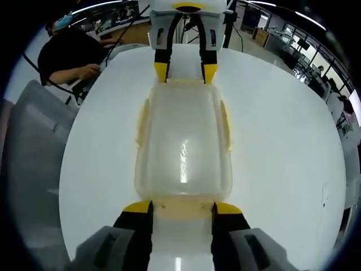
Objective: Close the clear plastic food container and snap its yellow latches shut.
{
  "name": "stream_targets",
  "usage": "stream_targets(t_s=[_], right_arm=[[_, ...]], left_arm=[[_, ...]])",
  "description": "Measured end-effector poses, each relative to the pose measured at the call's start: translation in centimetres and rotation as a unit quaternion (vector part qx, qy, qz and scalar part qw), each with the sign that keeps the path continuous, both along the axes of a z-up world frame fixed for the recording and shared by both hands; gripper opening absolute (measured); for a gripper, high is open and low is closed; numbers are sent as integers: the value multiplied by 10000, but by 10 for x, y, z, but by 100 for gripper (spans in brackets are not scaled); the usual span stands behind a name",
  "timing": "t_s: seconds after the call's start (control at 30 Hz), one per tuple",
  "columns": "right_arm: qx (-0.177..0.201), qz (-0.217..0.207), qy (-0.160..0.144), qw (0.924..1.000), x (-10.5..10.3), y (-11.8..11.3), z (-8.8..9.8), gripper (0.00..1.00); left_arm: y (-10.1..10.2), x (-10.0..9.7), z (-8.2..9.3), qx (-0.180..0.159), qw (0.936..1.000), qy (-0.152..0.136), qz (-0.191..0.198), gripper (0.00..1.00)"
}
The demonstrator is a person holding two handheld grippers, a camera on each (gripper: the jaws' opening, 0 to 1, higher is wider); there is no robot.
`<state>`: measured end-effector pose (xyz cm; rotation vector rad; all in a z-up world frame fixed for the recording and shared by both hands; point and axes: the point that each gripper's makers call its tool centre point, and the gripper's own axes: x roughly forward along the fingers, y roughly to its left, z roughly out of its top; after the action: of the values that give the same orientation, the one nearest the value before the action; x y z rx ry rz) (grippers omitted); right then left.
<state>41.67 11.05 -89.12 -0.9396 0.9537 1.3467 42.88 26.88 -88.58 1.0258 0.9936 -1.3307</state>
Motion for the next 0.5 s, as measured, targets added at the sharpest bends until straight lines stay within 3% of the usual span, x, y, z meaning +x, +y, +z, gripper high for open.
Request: stream_targets(t_s=[0.2,0.5], right_arm=[[-33,6,-36,10000,0,1,0,37],[78,16,93,9999,-7,-1,10,37]], left_arm=[[1,-1,1,-84,9999,16,81,37],[0,-9,1,114,9999,23,77,37]])
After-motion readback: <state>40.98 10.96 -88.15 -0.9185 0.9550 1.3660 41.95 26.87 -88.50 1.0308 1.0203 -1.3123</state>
